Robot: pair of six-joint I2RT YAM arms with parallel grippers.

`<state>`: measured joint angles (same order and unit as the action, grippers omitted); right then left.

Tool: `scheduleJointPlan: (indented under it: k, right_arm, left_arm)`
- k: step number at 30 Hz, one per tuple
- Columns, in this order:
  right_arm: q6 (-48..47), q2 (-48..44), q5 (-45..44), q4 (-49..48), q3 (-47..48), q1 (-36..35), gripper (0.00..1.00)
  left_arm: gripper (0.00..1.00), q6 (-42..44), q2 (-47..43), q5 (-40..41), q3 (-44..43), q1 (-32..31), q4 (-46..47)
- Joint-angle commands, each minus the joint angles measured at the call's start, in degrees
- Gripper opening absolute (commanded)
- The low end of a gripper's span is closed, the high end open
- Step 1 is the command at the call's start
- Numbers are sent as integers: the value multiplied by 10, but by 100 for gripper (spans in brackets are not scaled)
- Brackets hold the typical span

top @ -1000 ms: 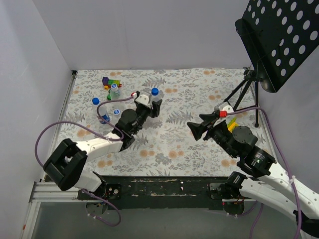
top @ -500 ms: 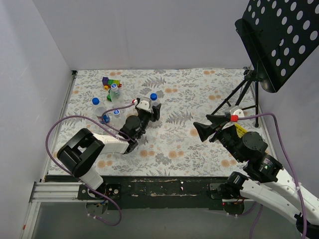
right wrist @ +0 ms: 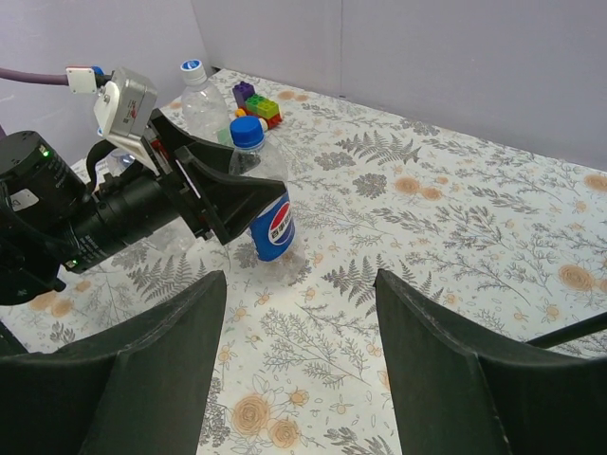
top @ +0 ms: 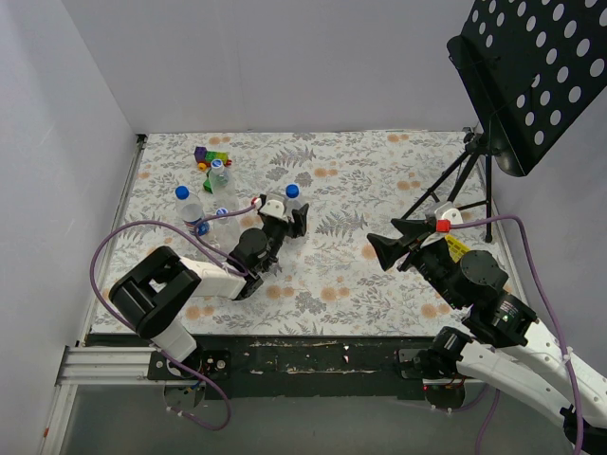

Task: Screw on the bottle caps
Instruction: Place the plastic bottle at the center of the board, then reset both arms

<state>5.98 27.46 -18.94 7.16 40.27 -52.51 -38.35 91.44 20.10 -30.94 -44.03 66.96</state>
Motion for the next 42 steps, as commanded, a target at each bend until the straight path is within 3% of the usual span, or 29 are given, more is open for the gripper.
scheduleJointPlan:
  k: [1, 9, 16, 26, 35, 42]
  right_arm:
    - [-6, -2, 0, -14, 0, 0, 71]
    - [-9, -2, 5, -14, -1, 0, 71]
    - [-10, -7, 0, -11, 2, 0, 72]
    - [-11, -15, -6, -4, 4, 0, 72]
    - [-15, -35, -26, 15, 14, 0, 72]
    - [-34, -63, -87, 58, 28, 0, 72]
  left_arm:
    - [63, -1, -17, 19, 17, -5, -8]
    - [72, -1, -21, 21, 17, -7, -14]
    - [97, -15, -47, 29, 15, -11, -39]
    - [98, -56, -129, 18, 38, -15, -114]
    - [98, -110, -280, -57, 26, -21, -312]
    - [98, -121, -420, -88, -90, -21, -604]
